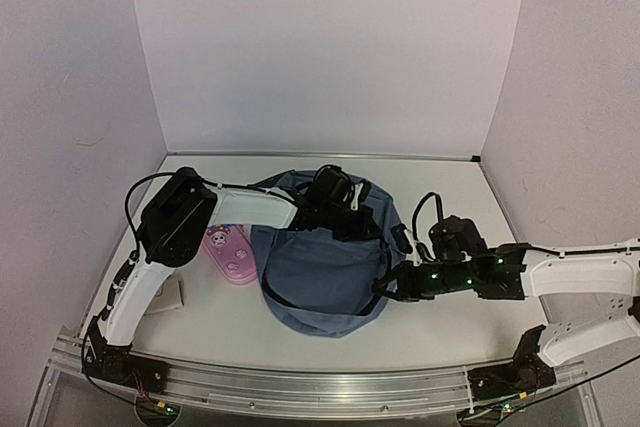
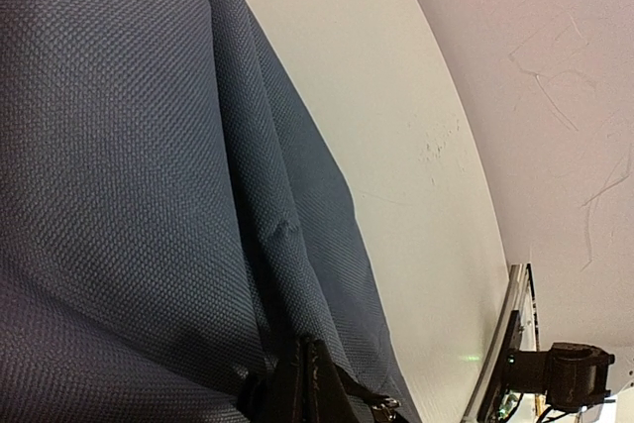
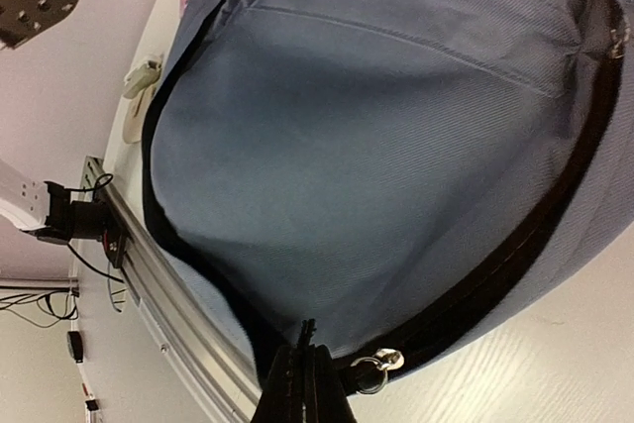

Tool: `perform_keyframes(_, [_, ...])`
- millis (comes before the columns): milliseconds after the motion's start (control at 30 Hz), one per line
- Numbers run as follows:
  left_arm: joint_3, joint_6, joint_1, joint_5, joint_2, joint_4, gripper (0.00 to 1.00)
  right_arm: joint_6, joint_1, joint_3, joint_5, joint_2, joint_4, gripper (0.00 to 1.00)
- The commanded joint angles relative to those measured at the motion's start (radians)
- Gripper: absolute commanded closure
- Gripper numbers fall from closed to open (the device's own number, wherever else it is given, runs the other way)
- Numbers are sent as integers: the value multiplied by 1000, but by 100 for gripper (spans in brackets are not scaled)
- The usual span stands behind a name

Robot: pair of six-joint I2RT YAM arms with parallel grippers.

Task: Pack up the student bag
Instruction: Unzip the student bag at the center of the board.

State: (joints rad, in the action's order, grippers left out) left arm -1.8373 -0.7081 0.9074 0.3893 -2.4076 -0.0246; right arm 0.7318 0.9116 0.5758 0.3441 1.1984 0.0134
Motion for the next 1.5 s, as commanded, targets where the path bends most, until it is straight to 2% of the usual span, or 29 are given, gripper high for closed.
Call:
perform_keyframes(0, [-45,-8,-30,-59,-18,20,100,107,80,-11,25,-11,127,100])
perform_keyframes(400, [-25,-12,-31,-69,-14,70,100,228,347,72,-136,94,252,100])
perform_keyframes(633, [7,-3,-30,-58,11,79,100,244,380,138,-236,154,263,100])
perform_keyframes(667, [14,7,-30,-51,19,78,99,249,380,140,-256,147,259,95])
perform_keyframes(700, [22,20,-30,-47,32,74,92,253,380,141,-281,134,242,87])
perform_keyframes(833, [66,83,-30,-40,99,46,58,255,379,165,-421,56,97,50])
perform_keyframes(867, [86,97,-30,-42,123,35,48,256,379,172,-475,28,45,44])
perform_keyframes(933, [125,126,-30,-46,170,21,38,265,373,178,-549,-16,-58,35])
perform_keyframes(1000, [168,144,-30,-47,214,-10,30,274,356,173,-588,-50,-128,30])
perform_keyframes(1133, [267,154,-21,-35,291,-34,23,295,265,126,-549,-73,-171,25])
perform_keyframes(1300, [408,172,14,27,392,-40,19,297,145,56,-456,-67,-155,24])
perform_keyframes(1467, [544,185,56,156,503,-53,18,318,104,-2,-385,-52,-79,23])
